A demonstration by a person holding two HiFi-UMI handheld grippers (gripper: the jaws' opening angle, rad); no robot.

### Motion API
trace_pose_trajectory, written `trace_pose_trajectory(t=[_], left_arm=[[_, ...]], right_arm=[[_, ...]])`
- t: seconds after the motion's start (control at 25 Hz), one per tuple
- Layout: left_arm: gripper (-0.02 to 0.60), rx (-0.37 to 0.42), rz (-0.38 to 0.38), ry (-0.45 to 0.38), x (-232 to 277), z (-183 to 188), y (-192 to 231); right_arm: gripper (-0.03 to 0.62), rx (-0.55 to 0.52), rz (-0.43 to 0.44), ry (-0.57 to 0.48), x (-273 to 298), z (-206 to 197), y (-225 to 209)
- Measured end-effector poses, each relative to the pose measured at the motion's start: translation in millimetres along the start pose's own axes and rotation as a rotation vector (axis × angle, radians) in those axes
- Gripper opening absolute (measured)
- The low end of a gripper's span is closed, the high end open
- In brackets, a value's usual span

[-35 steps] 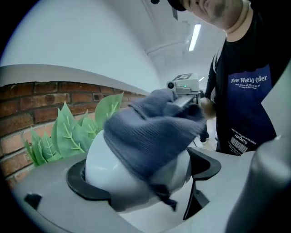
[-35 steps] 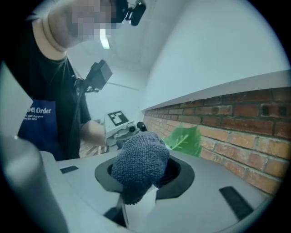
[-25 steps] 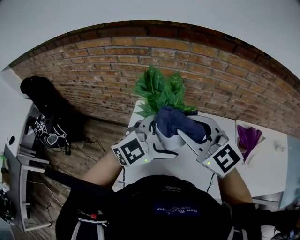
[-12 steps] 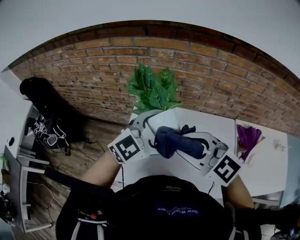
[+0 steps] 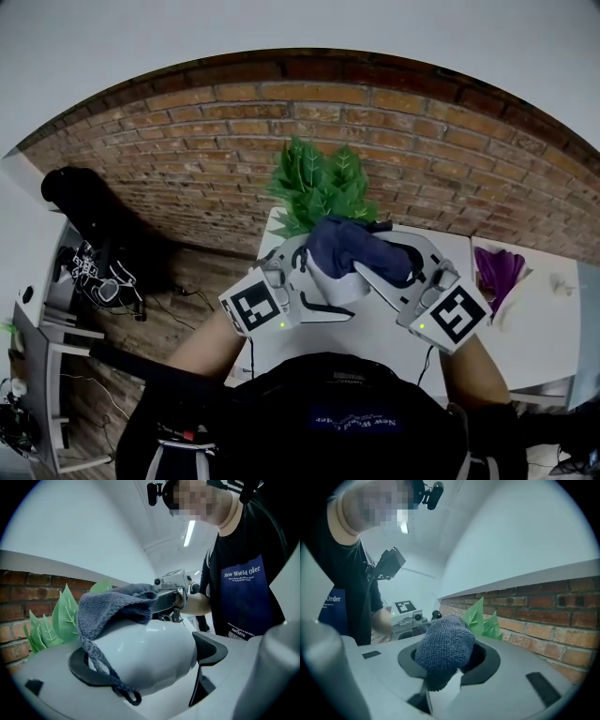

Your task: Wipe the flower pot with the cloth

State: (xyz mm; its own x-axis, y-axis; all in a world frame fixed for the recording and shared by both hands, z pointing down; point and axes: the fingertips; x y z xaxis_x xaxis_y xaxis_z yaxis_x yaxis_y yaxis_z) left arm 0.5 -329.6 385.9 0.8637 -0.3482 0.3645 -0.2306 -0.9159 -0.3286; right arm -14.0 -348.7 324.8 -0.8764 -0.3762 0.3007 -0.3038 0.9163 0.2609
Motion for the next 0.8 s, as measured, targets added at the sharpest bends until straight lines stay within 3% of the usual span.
trace_pose_trajectory(t=[0.48,0.64,0.8], left_arm=[[0.538,-0.025,0.064,0.020,-4,-13,14],[0.538,-0.077,0.056,-0.044,-8,-3,16],[0.538,-0.064,0.027,-0.042,-10,-2,13]], right_arm=[[0.114,-0.048,0.189,0.085,-17,-37,54],[0.114,0.049,0.157,-0.006,-24,-19,39],[0.114,0.082,0.012,-0.085,-23,6,-4]])
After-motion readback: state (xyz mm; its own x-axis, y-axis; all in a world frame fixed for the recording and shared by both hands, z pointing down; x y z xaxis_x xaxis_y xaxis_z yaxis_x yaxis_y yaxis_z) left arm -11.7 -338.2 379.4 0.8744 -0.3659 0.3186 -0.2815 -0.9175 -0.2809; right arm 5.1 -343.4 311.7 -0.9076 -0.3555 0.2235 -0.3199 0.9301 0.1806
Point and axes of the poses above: the fingertips, and each gripper's own axes: x forward along the fingers, y to its left, z out of its top, and after that the axes turned 11 degrees about y, right-handed
